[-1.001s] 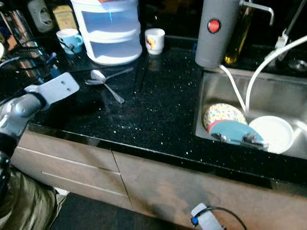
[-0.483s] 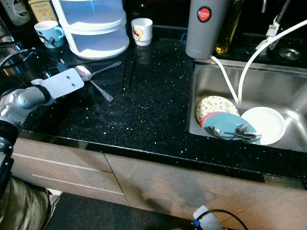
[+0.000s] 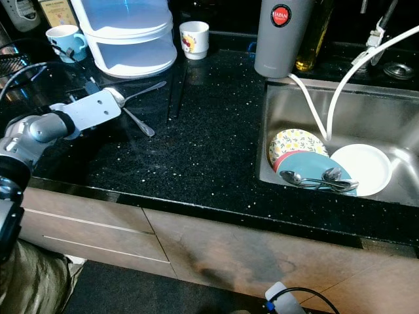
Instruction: Kitchen organization
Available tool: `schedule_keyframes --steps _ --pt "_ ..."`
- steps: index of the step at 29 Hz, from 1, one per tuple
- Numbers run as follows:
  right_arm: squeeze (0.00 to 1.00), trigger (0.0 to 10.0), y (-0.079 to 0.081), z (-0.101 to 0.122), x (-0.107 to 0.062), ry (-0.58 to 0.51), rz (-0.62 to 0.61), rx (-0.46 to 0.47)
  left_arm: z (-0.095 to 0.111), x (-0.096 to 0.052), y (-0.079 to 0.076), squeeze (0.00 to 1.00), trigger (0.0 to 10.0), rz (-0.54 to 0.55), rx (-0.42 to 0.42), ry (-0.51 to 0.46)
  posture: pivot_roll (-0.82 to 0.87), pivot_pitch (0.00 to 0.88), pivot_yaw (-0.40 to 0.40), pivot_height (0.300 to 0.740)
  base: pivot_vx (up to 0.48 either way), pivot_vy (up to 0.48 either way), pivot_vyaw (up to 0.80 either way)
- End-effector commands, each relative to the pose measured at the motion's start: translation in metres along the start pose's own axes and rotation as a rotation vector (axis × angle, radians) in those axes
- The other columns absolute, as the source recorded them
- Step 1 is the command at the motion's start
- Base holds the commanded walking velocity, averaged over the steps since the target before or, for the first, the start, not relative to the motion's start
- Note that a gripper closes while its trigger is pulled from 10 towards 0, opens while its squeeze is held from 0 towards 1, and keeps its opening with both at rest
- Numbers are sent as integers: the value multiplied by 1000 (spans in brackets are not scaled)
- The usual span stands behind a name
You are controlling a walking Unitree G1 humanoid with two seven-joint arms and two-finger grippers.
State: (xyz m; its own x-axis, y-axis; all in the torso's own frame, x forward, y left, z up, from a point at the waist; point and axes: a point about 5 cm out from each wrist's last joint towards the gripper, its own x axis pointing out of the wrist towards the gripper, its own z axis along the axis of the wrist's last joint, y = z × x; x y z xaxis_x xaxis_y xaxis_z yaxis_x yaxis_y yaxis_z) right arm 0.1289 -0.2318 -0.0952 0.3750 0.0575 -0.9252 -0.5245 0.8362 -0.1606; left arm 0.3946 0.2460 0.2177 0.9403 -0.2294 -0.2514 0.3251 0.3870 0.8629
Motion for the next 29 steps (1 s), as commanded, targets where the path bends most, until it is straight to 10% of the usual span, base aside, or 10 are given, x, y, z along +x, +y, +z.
schedule_keyframes --steps 1,4,5,6,7,29 --pt "0 10000 0 -2 -1 0 -3 -2 1 4 -13 0 10000 -57 4 4 -111 121 -4 740 0 0 0" --pt "0 10000 0 -4 -1 0 -5 -5 2 5 -14 0 10000 -54 15 5 -114 122 -8 740 0 0 0" --pt "0 10000 0 -4 -1 0 -6 -6 2 5 -14 0 2863 -55 25 10 -115 122 -7 740 0 0 0" --pt "0 10000 0 -5 -1 0 -6 -7 1 5 -14 0 2863 -56 32 14 -115 121 -8 740 0 0 0" --pt "0 10000 0 -5 -1 1 -6 -8 0 5 -13 0 0 -47 46 26 -116 120 -7 740 0 0 0" --pt "0 10000 -1 -5 -2 2 -8 -11 -9 1 -2 0 0 53 64 92 -114 113 -13 740 0 0 0"
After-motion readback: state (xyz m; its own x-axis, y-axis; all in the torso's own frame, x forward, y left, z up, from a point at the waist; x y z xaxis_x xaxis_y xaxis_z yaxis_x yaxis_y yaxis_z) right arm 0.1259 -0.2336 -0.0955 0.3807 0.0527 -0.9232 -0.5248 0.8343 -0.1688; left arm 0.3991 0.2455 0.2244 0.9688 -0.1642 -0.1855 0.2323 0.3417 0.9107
